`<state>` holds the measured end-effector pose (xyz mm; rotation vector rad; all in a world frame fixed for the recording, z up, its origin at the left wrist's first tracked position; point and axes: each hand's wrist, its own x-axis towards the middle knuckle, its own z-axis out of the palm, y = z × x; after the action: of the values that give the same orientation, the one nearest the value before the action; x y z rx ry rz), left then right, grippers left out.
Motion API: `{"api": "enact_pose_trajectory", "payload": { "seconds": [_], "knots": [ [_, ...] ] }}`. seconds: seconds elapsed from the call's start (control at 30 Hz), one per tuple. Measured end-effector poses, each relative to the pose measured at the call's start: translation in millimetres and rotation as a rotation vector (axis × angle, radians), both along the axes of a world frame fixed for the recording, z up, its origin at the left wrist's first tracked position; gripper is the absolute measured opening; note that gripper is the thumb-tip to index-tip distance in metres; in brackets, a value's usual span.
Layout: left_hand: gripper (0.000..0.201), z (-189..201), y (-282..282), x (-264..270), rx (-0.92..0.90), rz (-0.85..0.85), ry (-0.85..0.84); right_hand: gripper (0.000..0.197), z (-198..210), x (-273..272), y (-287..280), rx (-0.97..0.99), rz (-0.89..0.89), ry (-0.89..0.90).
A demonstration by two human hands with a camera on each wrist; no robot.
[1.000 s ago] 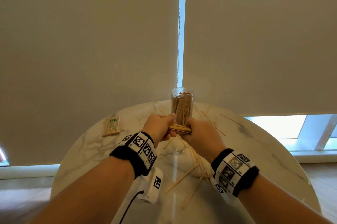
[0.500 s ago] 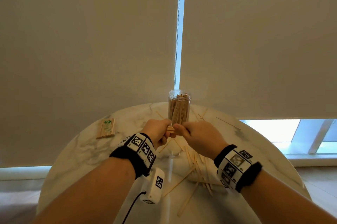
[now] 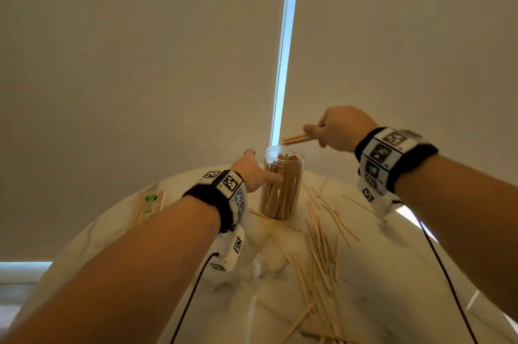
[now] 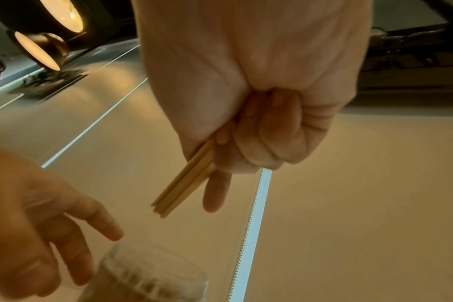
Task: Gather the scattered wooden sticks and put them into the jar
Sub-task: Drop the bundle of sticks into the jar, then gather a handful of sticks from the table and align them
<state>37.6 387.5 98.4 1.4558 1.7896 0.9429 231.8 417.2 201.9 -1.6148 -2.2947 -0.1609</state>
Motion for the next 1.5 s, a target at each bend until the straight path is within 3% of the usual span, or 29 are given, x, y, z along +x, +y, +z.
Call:
{"api": "enact_pose_trajectory", "payload": {
  "seconds": [0.07, 0.13, 0.2, 0.33, 0.43, 0.57, 0.67, 0.8, 0.93, 1.07, 1.2, 1.4, 1.5],
  "knots": [
    [0.139, -2.3, 19.6, 8.1, 0.042, -0.057, 0.074, 0.054, 4.8, -18.3, 19.7, -0.017, 0.011, -0.134],
    [0.166, -6.5, 38.9, 16.4, 0.093, -0.072, 0.045, 0.051, 5.2, -36.3, 35.9, -0.018, 0.024, -0.265],
    [0.175, -13.5, 53.1, 21.5, 0.13, -0.06, -0.031, 0.051, 2.8, -52.3, 48.5, -0.012, 0.035, -0.373],
    [0.127, -36.7, 68.3, 20.8, 0.224, -0.139, -0.291, 0.049, -7.9, -80.7, 63.2, -0.067, 0.055, -0.532],
    [0.113, -43.4, 68.8, 20.4, 0.271, -0.12, -0.241, 0.045, -21.1, -97.2, 65.1, -0.121, 0.094, -0.6],
    [0.107, -43.1, 67.9, 20.2, 0.283, -0.074, -0.134, 0.027, -27.5, -101.7, 69.4, -0.289, 0.091, -0.416],
    [0.105, -43.5, 68.9, 18.7, 0.26, -0.087, -0.147, 0.015, -36.6, -101.7, 68.1, -0.286, 0.102, -0.401],
    [0.106, -43.7, 68.9, 18.2, 0.253, -0.085, -0.159, 0.018, -42.7, -100.2, 70.3, -0.266, 0.106, -0.382],
    [0.118, -44.8, 68.7, 17.8, 0.237, -0.09, -0.147, 0.004, -30.8, -83.5, 74.4, -0.377, 0.142, -0.157],
    [0.134, -44.7, 65.9, 19.5, 0.216, -0.097, -0.17, 0.016, -37.2, -73.2, 73.5, -0.337, 0.177, -0.195],
    [0.123, -45.8, 65.7, 17.1, 0.225, -0.097, -0.158, 0.011, -35.4, -60.7, 71.2, -0.375, 0.261, 0.003],
    [0.117, -46.5, 67.6, 16.2, 0.223, -0.112, -0.183, 0.005, -42.5, -61.1, 67.3, -0.288, 0.277, -0.037],
    [0.117, -49.3, 68.6, 16.3, 0.232, -0.132, -0.21, 0.014, -42.4, -60.3, 68.9, -0.271, 0.273, 0.001]
  ]
}}
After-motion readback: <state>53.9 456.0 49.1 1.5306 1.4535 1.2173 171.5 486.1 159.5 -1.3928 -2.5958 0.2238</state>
